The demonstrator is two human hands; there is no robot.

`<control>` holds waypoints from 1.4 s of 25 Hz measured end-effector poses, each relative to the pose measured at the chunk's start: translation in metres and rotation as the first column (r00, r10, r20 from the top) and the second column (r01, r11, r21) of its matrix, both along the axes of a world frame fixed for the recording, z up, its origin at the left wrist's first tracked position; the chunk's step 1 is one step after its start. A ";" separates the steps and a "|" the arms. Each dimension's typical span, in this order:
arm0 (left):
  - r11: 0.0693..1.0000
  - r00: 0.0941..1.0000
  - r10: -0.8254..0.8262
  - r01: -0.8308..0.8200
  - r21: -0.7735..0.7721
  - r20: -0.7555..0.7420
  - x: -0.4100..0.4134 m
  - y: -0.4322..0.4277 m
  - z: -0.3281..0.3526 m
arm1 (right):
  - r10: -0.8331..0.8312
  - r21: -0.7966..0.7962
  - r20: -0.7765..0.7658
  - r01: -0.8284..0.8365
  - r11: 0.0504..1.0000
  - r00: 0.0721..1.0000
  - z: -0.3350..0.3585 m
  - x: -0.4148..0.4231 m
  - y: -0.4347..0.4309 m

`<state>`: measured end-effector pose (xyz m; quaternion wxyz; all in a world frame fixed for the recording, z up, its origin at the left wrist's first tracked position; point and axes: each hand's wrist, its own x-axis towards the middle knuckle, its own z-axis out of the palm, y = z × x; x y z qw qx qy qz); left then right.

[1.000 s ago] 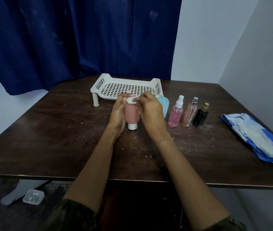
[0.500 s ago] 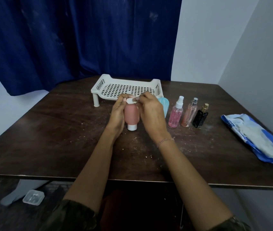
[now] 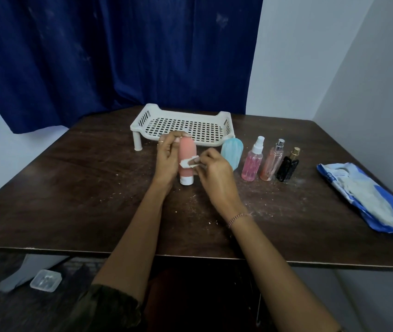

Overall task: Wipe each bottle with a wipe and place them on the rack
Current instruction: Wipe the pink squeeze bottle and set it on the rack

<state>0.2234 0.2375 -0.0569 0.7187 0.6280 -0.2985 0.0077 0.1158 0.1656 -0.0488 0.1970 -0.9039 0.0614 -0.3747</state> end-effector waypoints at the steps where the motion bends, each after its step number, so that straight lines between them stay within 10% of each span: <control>1: 0.999 0.999 0.032 -0.032 -0.004 0.011 0.001 -0.001 0.000 | -0.010 -0.004 0.015 0.010 1.000 1.000 0.008 0.003 -0.001; 18: 0.964 0.980 0.079 -0.122 0.236 0.181 -0.003 -0.006 -0.016 | -0.063 0.196 -0.091 0.080 0.977 0.994 -0.015 0.017 0.004; 25: 0.539 0.827 0.500 -0.530 0.655 0.257 -0.020 0.002 -0.005 | -0.054 0.425 -0.144 0.111 0.898 0.988 -0.021 0.013 0.005; 35: 0.628 0.834 0.538 -0.493 0.602 0.121 -0.014 0.003 -0.002 | -0.081 0.667 -0.021 0.075 0.741 0.996 -0.017 0.018 0.006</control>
